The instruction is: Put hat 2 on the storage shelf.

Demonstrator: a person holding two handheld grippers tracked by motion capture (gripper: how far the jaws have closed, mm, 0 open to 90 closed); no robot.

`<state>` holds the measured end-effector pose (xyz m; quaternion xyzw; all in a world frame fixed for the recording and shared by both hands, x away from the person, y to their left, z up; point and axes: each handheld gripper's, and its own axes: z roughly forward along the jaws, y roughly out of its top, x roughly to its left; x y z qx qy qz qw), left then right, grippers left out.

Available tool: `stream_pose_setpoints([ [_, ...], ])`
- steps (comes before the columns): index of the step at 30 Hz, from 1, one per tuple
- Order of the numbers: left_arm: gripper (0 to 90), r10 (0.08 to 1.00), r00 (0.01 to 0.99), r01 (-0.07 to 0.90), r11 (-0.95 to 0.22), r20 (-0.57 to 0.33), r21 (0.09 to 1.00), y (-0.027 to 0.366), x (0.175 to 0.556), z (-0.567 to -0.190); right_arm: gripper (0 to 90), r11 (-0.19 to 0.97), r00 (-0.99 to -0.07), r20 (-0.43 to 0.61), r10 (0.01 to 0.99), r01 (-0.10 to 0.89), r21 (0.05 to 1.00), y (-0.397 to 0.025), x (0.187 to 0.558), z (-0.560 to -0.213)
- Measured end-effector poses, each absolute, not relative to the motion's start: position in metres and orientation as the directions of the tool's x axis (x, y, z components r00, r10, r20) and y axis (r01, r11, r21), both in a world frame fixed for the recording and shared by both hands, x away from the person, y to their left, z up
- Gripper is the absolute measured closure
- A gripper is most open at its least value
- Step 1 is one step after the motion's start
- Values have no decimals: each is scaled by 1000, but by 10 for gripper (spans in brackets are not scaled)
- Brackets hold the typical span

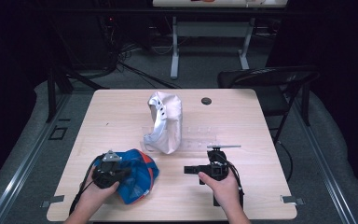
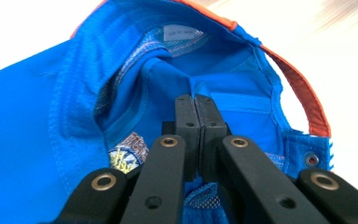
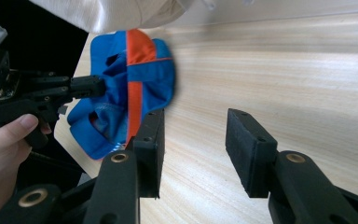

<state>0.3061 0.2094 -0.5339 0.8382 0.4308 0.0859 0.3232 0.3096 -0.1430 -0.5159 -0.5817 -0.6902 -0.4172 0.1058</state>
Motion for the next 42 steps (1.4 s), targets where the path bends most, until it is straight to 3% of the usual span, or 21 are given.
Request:
stream_pose_setpoints([
  [6, 900, 756, 621, 681, -389, -208, 620, 194, 308, -534, 579, 13, -315, 629, 710, 900, 436, -138, 309, -523],
  [8, 900, 749, 629, 674, -391, -209, 626, 187, 307, -534, 579, 43, -321, 601, 732, 902, 429, -137, 309, -524],
  [9, 900, 748, 631, 673, -394, -208, 626, 183, 307, -534, 578, 9, -310, 647, 696, 906, 424, -131, 309, -530],
  [13, 890, 731, 646, 667, -399, -222, 629, 172, 305, -536, 576, 20, -306, 664, 682, 916, 401, -125, 309, -534],
  [15, 841, 734, 646, 662, -400, -211, 634, 171, 305, -537, 576, 38, -310, 664, 681, 920, 391, -121, 309, -539],
  [16, 767, 737, 645, 658, -401, -202, 637, 172, 305, -536, 576, 37, -302, 669, 680, 925, 379, -116, 310, -543],
  [22, 645, 765, 618, 651, -367, -183, 665, 193, 305, -529, 573, 61, -304, 684, 663, 933, 356, -107, 311, -550],
  [29, 621, 820, 561, 660, -360, -114, 660, 221, 310, -527, 560, 101, -311, 689, 655, 939, 327, -90, 313, -561],
  [39, 617, 847, 523, 704, -364, -98, 610, 236, 317, -545, 560, 87, -278, 750, 600, 955, 285, -86, 319, -565],
  [42, 621, 851, 516, 714, -364, -99, 598, 237, 319, -550, 613, 62, -261, 790, 555, 960, 274, -87, 317, -562],
])
